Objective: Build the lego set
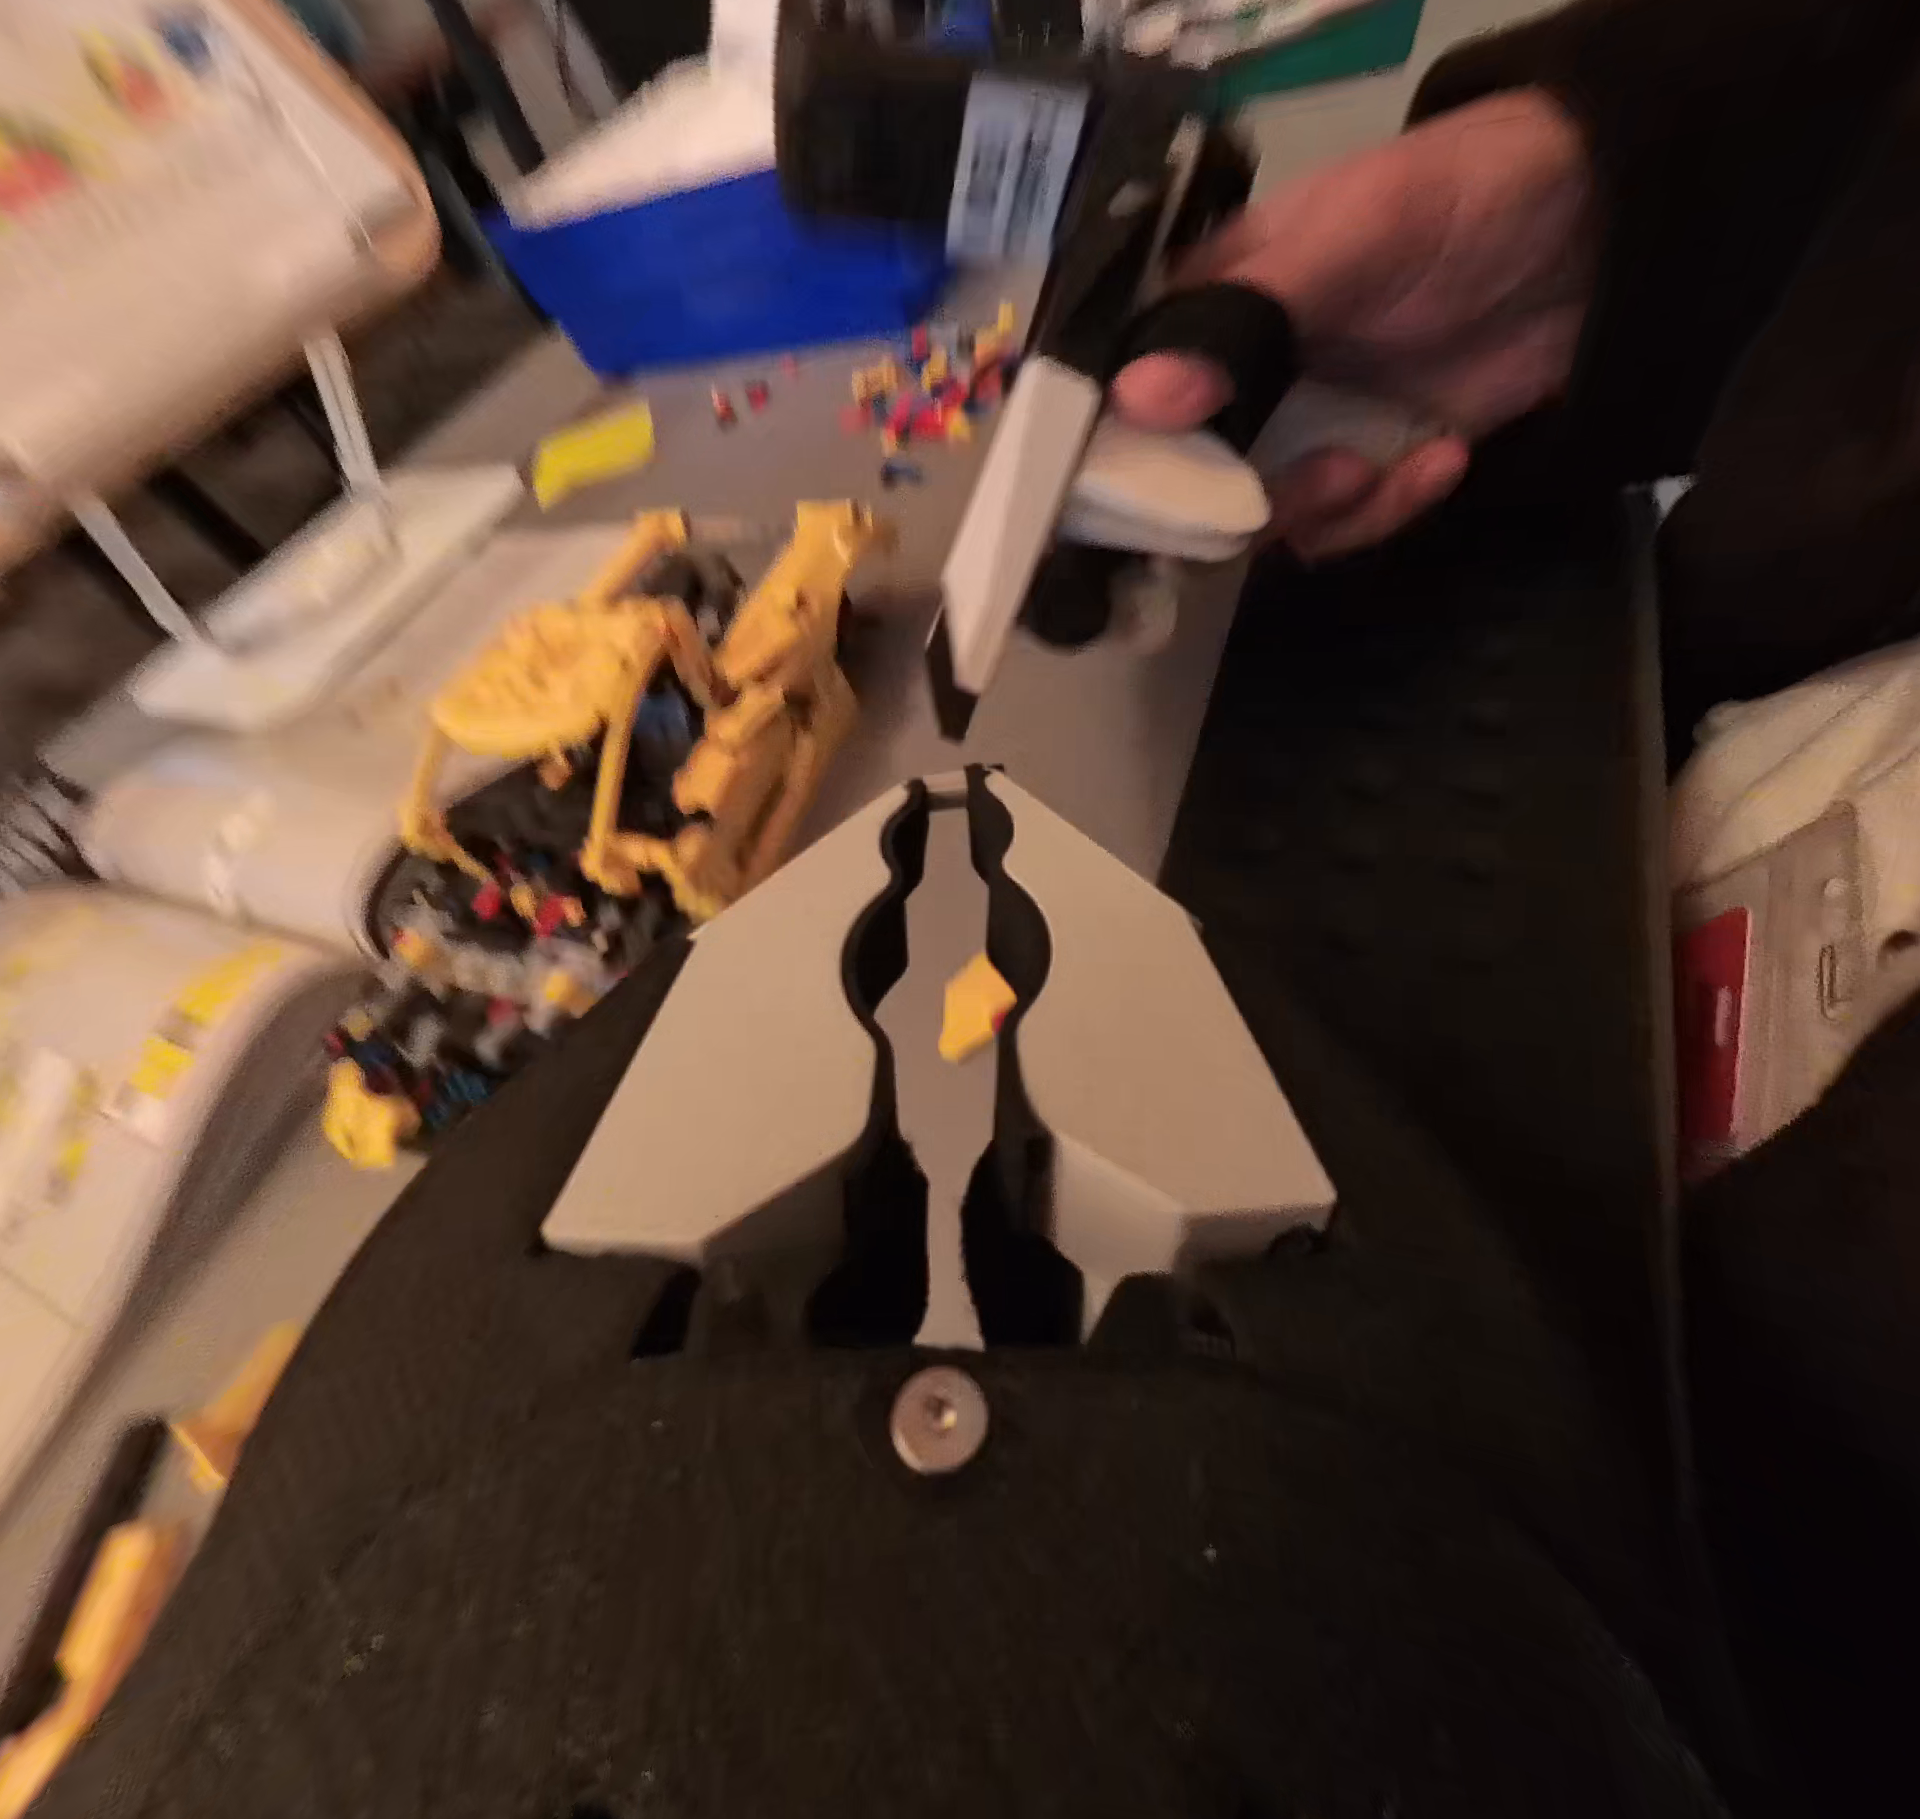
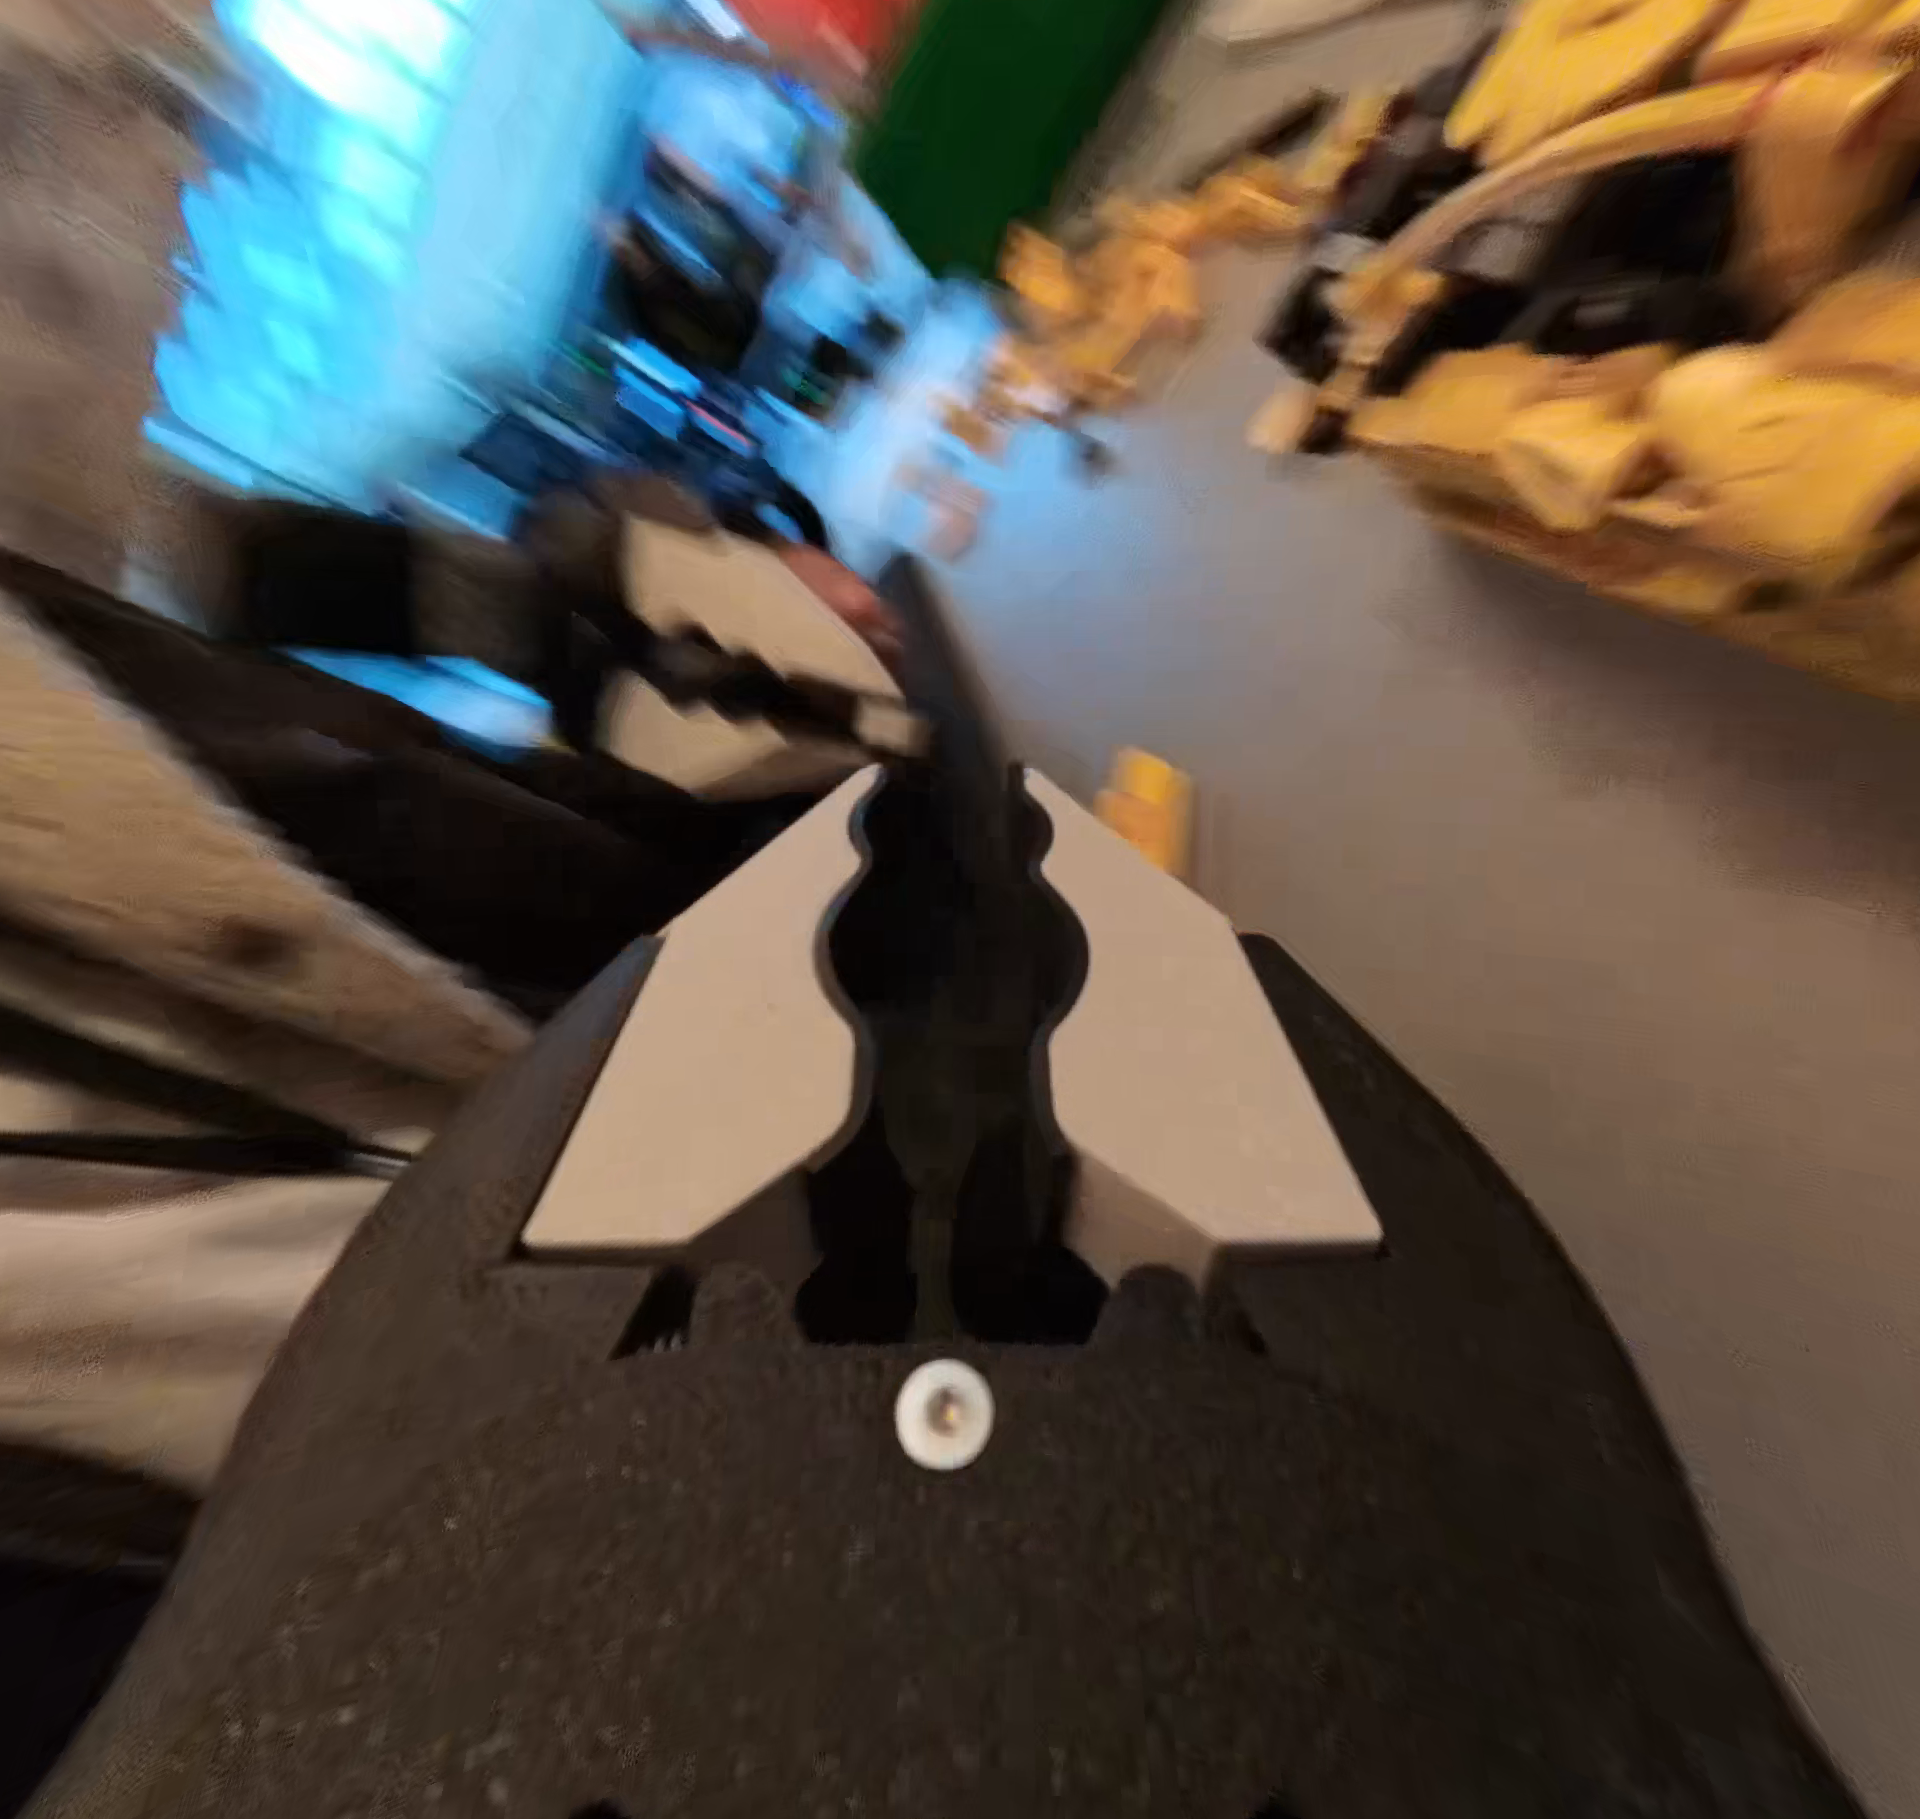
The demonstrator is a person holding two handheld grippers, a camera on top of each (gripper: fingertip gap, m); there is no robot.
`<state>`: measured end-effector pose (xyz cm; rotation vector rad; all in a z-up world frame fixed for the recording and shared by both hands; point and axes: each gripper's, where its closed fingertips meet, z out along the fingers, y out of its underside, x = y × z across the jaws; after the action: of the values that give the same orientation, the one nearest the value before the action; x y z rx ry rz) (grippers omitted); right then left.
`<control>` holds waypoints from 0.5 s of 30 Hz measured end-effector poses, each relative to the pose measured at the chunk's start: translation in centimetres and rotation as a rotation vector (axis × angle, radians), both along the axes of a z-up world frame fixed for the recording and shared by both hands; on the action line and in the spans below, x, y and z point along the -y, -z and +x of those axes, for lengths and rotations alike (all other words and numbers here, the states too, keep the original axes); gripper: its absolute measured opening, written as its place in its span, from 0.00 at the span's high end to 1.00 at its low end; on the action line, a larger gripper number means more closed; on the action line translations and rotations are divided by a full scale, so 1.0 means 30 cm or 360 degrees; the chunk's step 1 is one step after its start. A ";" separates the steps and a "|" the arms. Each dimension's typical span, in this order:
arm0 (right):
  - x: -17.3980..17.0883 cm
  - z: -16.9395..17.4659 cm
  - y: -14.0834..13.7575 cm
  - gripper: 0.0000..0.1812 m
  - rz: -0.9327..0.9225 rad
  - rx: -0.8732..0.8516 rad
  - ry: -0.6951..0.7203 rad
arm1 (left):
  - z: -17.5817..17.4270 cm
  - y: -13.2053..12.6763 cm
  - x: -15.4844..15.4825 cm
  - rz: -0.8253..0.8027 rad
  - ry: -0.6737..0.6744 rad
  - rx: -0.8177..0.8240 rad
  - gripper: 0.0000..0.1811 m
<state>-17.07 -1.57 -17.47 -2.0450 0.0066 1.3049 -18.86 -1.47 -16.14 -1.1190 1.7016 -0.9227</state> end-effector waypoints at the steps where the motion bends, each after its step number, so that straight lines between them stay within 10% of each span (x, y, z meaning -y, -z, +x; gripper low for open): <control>1: 0.023 0.027 0.065 0.89 0.0012 0.0372 -0.0068 | -0.003 0.033 -0.017 -0.0061 -0.0059 -0.0099 0.96; 7: 0.067 -0.034 0.171 0.82 -0.0089 0.0913 -0.0270 | -0.003 0.173 -0.009 -0.0141 -0.0085 -0.0496 0.96; 15: 0.055 -0.019 0.188 0.83 0.0595 0.1360 -0.0740 | 0.012 0.179 0.001 -0.0566 0.0055 -0.0627 0.96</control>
<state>-17.63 -3.22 -23.11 -2.1628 -1.0604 0.5033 -18.50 -1.50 -21.50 -1.5953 1.9190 -1.1108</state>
